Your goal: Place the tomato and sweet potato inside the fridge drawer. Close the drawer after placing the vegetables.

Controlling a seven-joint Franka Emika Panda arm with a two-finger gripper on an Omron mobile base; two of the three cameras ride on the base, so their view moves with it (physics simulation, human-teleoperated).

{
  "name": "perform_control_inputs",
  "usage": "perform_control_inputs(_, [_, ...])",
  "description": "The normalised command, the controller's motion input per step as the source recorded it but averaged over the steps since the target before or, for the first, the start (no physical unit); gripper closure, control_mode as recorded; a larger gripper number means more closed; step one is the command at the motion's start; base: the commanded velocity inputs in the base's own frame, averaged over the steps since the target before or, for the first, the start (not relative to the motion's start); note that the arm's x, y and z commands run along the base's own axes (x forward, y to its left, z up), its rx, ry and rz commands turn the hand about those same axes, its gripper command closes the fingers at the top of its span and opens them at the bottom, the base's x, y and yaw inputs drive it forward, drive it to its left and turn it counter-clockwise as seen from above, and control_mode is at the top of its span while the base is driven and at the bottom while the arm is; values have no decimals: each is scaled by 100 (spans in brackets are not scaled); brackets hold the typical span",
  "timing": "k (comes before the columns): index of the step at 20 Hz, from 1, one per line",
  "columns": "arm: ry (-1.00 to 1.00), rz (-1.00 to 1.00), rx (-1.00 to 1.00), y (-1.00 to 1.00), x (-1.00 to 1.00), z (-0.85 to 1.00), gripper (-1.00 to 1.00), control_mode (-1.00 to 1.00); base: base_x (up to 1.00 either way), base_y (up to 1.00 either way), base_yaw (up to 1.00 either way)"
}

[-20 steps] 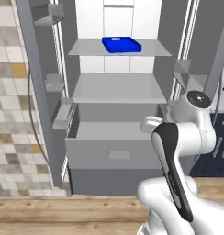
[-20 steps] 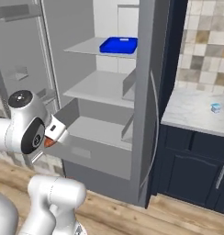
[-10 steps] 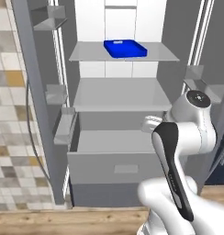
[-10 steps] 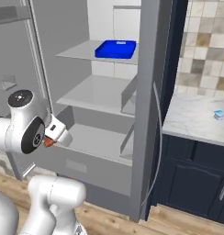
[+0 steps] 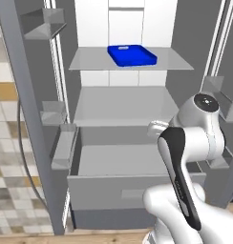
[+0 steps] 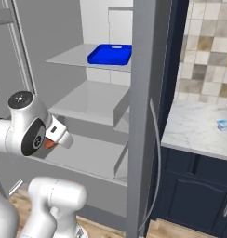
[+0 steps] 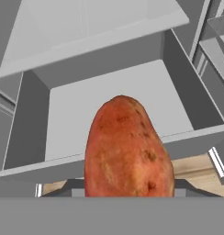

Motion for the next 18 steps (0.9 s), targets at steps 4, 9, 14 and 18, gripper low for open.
perform_control_inputs(4, [0, 0, 0, 0, 0, 0, 100, 100, 38, 0, 0])
perform_control_inputs(9, [0, 0, 0, 0, 0, 0, 100, 100, 12, 0, 0])
perform_control_inputs(14, [2, 0, 0, 0, 17, -17, 100, -100, 0, 0, 0])
perform_control_inputs(18, [11, 0, -5, 3, 36, -36, 100, -100, 0, 0, 0])
